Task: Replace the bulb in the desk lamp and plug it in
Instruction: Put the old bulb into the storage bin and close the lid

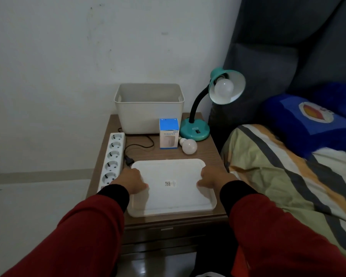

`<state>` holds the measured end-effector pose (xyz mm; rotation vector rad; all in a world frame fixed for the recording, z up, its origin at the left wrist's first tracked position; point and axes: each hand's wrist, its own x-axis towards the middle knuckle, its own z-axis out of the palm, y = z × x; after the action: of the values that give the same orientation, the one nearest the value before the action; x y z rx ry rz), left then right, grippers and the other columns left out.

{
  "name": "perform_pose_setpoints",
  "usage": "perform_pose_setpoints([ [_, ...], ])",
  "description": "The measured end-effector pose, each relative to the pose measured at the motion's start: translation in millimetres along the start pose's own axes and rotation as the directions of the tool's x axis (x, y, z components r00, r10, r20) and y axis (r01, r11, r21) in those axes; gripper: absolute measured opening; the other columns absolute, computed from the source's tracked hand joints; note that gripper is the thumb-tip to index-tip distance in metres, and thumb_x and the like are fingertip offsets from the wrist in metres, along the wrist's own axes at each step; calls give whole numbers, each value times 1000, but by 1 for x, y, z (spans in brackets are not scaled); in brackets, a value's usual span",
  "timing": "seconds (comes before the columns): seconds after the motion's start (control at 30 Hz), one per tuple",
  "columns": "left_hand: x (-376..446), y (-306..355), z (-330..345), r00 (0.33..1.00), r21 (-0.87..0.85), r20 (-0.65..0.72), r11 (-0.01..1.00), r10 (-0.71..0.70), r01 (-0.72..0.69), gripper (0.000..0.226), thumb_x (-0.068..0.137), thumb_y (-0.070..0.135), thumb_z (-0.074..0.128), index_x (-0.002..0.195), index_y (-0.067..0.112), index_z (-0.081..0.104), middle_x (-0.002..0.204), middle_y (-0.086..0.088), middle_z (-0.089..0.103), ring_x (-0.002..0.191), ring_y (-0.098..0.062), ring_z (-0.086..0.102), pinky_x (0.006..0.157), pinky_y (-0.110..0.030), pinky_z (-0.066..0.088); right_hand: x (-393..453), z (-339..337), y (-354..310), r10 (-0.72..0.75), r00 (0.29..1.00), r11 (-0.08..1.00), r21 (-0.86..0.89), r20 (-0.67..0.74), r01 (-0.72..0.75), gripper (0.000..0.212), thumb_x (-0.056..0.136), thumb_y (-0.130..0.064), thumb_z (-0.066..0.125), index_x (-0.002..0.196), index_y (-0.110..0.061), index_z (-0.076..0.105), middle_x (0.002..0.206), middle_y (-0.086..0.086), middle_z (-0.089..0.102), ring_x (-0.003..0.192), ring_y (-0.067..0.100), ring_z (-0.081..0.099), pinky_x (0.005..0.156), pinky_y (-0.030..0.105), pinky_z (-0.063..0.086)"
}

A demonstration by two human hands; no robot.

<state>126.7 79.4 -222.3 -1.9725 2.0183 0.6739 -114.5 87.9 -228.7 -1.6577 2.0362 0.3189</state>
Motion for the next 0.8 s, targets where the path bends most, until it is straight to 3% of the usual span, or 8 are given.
perform_pose_setpoints([
  [0.2,24,5,-40,994,47,-113,999,-9,14,51,90,39,51,125,2,53,131,-15,55,123,-29,50,101,-32,40,11,-19,-8,-39,959,964,241,-280,110,56,87,-35,60,135,-10,44,137,12,51,127,27,46,103,31,38],
  [0.33,46,4,-72,987,90,-160,995,-24,39,47,88,39,51,115,2,59,123,-16,60,117,-29,54,96,-32,42,18,-26,-20,-28,879,822,489,-476,291,72,80,-28,71,142,-17,36,139,10,46,129,26,43,104,31,35],
  [0.43,63,3,-94,982,120,-187,992,-12,36,53,88,46,51,117,3,58,124,-14,59,117,-28,54,96,-30,43,28,-25,-28,41,849,707,616,-527,349,84,76,-28,75,146,-20,29,144,9,39,134,23,36,107,31,31],
  [0.57,83,3,-111,984,131,-179,990,-21,45,53,87,48,51,115,3,59,123,-16,59,117,-30,53,97,-33,44,51,-18,-34,130,866,570,751,-483,333,87,70,-24,80,144,-28,34,141,7,39,129,21,40,97,27,34],
  [0.8,106,-2,-117,986,105,-162,993,-34,51,55,83,49,57,114,4,59,122,-16,59,111,-28,57,88,-28,46,80,-17,-40,140,894,605,752,-426,263,82,72,-26,78,142,-27,36,142,7,42,130,22,40,105,35,35],
])
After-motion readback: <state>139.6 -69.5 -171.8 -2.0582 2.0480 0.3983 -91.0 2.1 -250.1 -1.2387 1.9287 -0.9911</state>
